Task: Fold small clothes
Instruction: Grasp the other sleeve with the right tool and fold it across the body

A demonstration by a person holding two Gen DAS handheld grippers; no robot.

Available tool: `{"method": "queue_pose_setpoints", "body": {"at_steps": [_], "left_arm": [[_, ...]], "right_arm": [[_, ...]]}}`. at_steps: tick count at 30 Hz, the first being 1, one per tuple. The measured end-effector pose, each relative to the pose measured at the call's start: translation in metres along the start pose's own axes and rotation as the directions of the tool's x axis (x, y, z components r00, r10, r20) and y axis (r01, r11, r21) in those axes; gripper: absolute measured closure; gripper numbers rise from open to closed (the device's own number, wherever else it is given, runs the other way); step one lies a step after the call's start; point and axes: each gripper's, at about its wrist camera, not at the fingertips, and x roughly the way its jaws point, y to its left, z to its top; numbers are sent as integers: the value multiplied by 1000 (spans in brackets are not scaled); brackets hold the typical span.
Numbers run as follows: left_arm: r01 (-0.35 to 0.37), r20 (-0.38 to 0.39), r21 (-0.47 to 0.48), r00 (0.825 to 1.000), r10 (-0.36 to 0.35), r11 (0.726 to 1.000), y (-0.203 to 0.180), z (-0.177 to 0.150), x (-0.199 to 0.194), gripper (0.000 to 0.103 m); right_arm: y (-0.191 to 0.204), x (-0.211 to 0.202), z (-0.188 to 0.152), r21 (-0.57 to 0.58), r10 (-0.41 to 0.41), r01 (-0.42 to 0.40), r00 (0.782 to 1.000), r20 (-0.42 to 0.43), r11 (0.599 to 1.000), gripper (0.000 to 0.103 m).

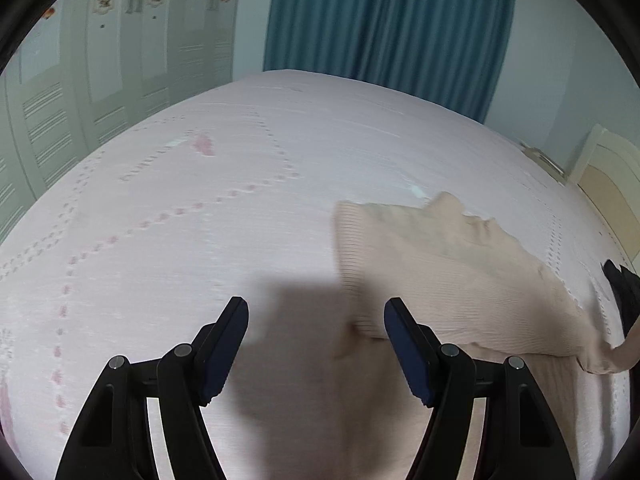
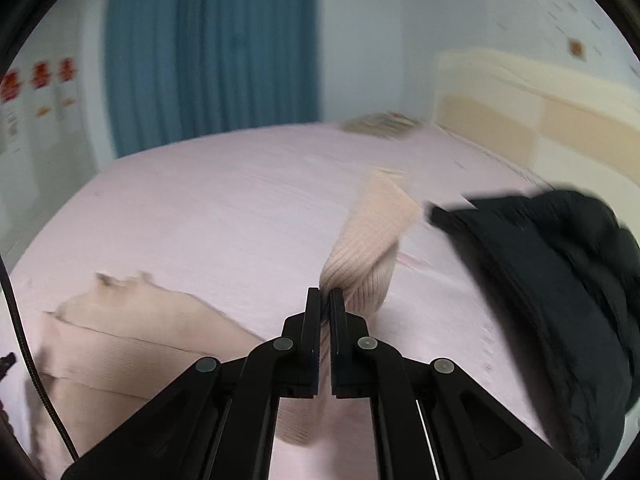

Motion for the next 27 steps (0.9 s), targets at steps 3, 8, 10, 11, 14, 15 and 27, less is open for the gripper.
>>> {"method": "queue_pose_setpoints", "body": {"at_steps": [3, 8, 10, 11, 14, 15, 27], "left_arm": [[-12, -2, -24, 1000, 12, 1000, 25, 1, -1, 34], [-14, -21, -84, 1000, 13, 996, 62, -1, 2, 34], [-13, -33, -100, 999, 10, 995, 74, -2, 5, 34], [-15, -35, -101, 999, 12, 995, 79, -3, 6, 34], [-16, -44, -107, 999, 11, 994, 89, -7, 9, 34], [-8, -51, -109, 999, 3, 994, 90, -9, 11, 34], [224, -118, -35, 967, -227, 974, 22, -9, 52, 36]], "right_arm": [[67, -3, 17, -74, 88, -86, 996, 20, 994, 100], [188, 7, 22, -168, 264, -260, 965, -3, 951, 100], [237, 16, 9, -197, 344, -348, 937, -51, 917, 99], [261, 22, -1, -207, 383, -394, 919, -90, 896, 99], [314, 49, -44, -209, 482, -526, 846, -229, 824, 98], [325, 55, -58, -211, 491, -548, 829, -268, 810, 93], [171, 77, -94, -116, 283, -323, 921, -268, 939, 56]]}}
